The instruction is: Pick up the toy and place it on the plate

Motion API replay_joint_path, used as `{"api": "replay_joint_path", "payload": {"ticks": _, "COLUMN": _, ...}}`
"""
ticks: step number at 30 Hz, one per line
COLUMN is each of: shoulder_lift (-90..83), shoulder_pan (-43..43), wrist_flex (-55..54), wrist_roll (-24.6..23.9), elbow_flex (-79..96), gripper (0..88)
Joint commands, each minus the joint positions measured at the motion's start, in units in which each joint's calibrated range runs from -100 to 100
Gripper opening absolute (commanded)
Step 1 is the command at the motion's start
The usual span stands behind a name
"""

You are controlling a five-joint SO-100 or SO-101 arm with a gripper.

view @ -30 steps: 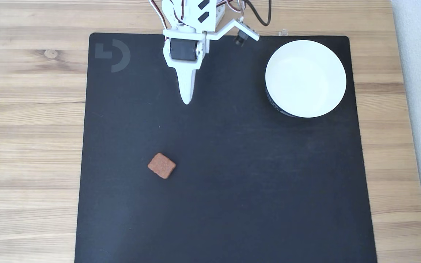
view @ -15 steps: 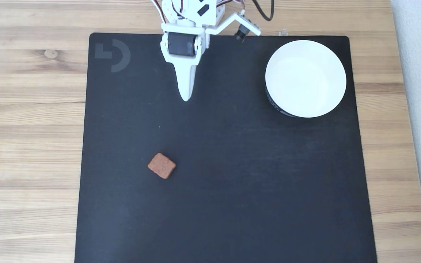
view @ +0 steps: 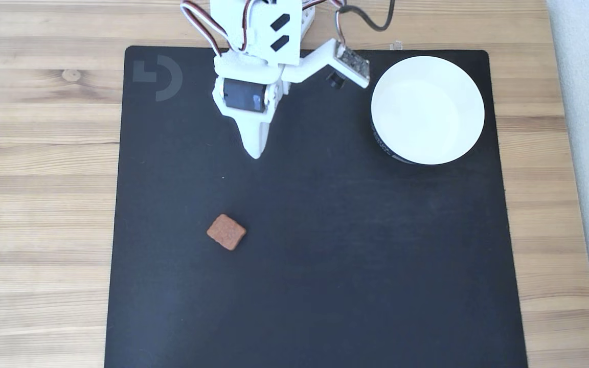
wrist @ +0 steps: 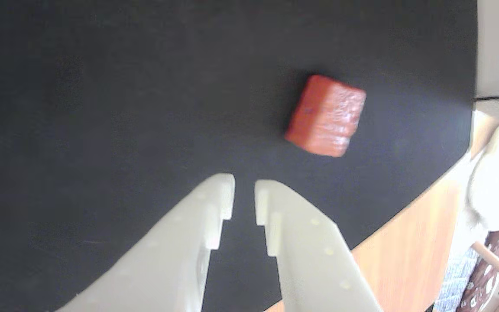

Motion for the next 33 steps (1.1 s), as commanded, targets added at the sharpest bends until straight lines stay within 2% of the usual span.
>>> {"api": "replay_joint_path", "payload": {"ticks": 1, "shoulder_lift": 6.65, "shoulder_pan": 0.52, "wrist_flex": -0.06, "wrist_roll": -0.21, "elbow_flex": -10.47, "gripper": 2.2}}
{"api": "replay_joint_path", "payload": {"ticks": 14, "shoulder_lift": 31.00, "shoulder_pan": 11.65, "wrist_flex": 7.48, "wrist_roll": -0.21, "elbow_flex": -35.80, "gripper": 2.2}}
{"api": "replay_joint_path", "payload": {"ticks": 24, "shoulder_lift": 53.92, "shoulder_pan": 9.89, "wrist_flex": 7.48, "wrist_roll": -0.21, "elbow_flex": -55.00, "gripper": 2.2}}
{"api": "replay_joint_path", "payload": {"ticks": 30, "shoulder_lift": 58.34, "shoulder_pan": 9.81, "wrist_flex": 7.56, "wrist_roll": -0.21, "elbow_flex": -59.41, "gripper": 2.2}}
{"api": "replay_joint_path", "payload": {"ticks": 33, "shoulder_lift": 59.51, "shoulder_pan": 9.81, "wrist_flex": 11.88, "wrist_roll": -0.21, "elbow_flex": -64.91, "gripper": 2.2}}
